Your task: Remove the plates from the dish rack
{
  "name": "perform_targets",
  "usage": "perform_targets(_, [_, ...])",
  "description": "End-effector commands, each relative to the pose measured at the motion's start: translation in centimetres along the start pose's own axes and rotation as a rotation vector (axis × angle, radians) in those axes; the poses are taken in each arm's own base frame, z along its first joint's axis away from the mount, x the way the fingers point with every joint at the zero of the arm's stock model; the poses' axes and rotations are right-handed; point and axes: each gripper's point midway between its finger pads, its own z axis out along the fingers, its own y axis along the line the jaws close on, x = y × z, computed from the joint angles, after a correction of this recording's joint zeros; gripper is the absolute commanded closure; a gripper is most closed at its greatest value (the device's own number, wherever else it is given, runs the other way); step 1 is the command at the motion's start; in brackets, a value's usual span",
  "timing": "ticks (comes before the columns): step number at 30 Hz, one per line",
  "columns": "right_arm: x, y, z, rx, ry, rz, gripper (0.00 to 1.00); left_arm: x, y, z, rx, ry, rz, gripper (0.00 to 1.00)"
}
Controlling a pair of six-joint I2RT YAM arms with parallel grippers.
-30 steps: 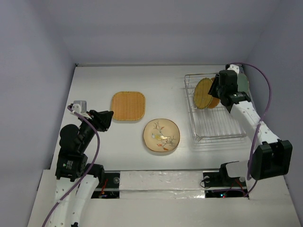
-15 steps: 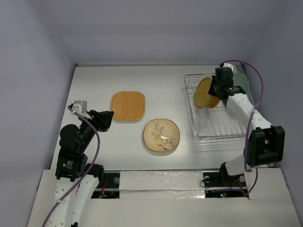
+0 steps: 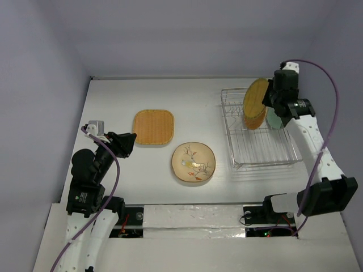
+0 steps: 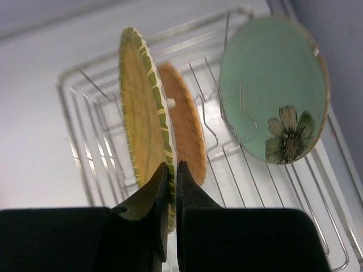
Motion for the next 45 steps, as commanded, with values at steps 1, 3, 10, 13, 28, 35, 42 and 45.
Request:
perform_targets(1, [-8.5, 0.7, -6.9, -0.077, -0.271, 0.098, 1.00, -0.8, -0.5, 0.1, 0.027, -0.039, 0.014, 0.74])
perform_targets(3, [-9.1, 1.9, -8.5, -0.131, -0.297, 0.101, 1.00, -0.8, -0.5, 0.1, 0.027, -0.042, 0.014, 0.74])
perform_targets(10, [-7.5, 12.4, -11.6, -0.478, -0.271, 0.119, 1.00, -0.8, -0.3, 0.1, 0.019, -0.040, 0.011, 0.74])
perform_targets(13, [-4.8, 19.4, -11.8, -0.724, -0.183, 0.178, 1.00, -0.7, -0.3, 0.2, 0.018, -0.037, 0.012, 0.74])
perform_targets(28, [6.1, 41.3, -5.5, -1.030, 0.194, 0.449, 1.00, -0.4, 0.2, 0.6, -0.002, -0.021, 0.000, 0.74])
perform_targets(35, [13.0, 41.9, -1.0, -0.928, 0.314, 0.484, 1.00, -0.3, 0.3, 0.8, -0.004, -0.013, -0.001, 0.74])
perform_targets(42, [17.9, 41.3, 0.8, -0.864, 0.402, 0.434, 0.81, -0.3, 0.2, 0.7, 0.001, -0.016, 0.000, 0.74])
perform_targets(45, [19.0, 40.4, 1.2, -0.829, 0.416, 0.398, 0.67, -0.4, 0.1, 0.7, 0.003, -0.018, 0.001, 0.74])
